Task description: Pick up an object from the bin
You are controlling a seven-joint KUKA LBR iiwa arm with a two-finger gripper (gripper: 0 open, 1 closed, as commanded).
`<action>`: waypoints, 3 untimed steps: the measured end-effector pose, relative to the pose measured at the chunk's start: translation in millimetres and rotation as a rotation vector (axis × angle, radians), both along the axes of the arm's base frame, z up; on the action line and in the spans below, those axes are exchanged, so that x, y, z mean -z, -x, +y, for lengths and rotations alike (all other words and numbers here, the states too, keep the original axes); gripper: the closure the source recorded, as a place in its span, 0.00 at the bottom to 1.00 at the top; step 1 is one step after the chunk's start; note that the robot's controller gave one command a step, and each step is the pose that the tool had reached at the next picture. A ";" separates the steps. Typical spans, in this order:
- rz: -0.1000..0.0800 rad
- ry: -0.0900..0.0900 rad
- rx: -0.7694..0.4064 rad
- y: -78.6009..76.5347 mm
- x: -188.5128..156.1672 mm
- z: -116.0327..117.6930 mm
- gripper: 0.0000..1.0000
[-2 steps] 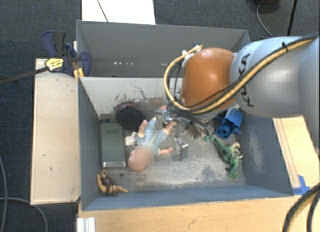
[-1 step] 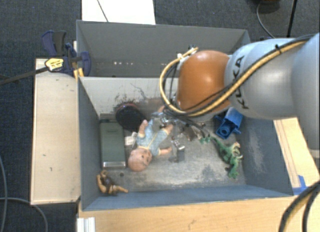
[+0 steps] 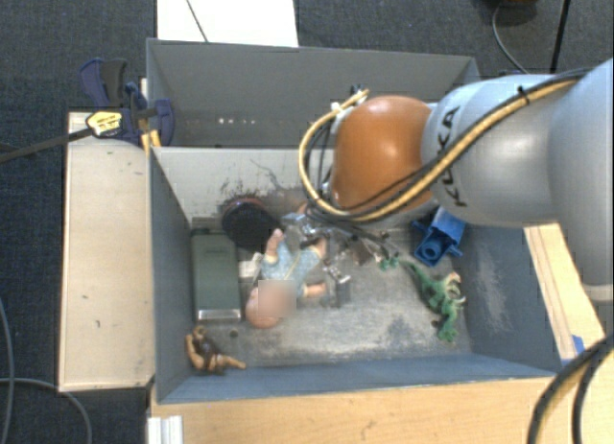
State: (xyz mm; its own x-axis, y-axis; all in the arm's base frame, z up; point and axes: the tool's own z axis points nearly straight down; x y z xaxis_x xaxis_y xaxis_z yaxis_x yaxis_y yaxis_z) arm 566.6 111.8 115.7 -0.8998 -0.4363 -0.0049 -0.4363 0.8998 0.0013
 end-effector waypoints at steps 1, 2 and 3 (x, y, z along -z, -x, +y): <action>-0.007 0.004 -0.142 10.5 34.7 13.7 0.00; 0.000 0.006 -0.137 4.2 43.5 66.1 1.00; 0.001 0.006 -0.136 4.2 43.5 66.1 1.00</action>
Offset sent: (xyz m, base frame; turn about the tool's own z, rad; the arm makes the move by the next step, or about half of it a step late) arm -0.0063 0.0681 -0.0457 -0.1411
